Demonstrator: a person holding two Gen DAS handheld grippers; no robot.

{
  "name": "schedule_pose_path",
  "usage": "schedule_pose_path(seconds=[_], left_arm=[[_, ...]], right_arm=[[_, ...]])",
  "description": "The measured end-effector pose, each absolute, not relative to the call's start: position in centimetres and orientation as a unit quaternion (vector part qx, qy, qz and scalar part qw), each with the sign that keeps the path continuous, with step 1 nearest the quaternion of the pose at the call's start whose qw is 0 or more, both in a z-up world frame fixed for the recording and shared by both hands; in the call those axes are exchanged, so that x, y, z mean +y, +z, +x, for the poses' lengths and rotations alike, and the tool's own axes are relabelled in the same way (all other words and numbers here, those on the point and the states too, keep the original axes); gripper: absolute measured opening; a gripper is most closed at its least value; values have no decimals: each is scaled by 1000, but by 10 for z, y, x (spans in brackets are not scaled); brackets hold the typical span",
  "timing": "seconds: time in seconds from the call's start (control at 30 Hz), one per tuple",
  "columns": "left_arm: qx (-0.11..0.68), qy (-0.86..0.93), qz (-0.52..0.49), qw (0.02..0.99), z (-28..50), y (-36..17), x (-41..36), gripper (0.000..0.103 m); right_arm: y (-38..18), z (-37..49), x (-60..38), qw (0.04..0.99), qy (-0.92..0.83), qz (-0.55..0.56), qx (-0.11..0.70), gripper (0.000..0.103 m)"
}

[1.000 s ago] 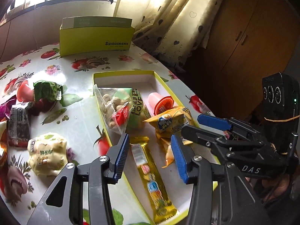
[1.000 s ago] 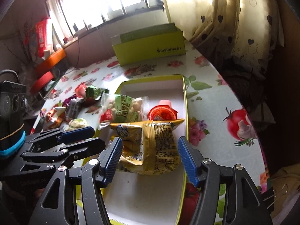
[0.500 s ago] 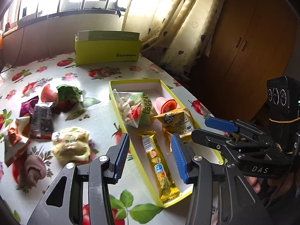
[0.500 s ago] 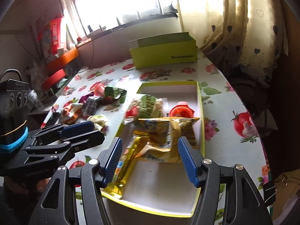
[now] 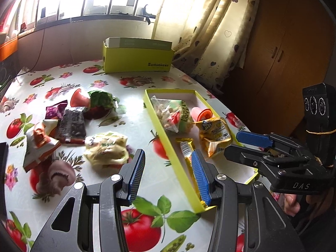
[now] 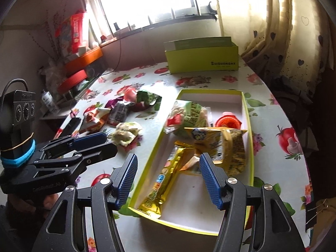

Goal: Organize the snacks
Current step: 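Move both grippers away from the tray toward the snack pile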

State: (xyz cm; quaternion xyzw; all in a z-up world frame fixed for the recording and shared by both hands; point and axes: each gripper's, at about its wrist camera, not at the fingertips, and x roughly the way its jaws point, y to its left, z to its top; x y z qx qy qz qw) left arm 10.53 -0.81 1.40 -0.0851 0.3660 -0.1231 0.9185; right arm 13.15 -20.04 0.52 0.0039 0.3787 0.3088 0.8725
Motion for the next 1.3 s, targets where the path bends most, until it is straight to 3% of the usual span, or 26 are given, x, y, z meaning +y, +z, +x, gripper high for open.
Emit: schedule_pose_path(seconds=[1.3], left_arm=[[358,-25,-138,923,86,9,81,47]], right_arm=[[-1,134,-137,847,351,-40,397,61]])
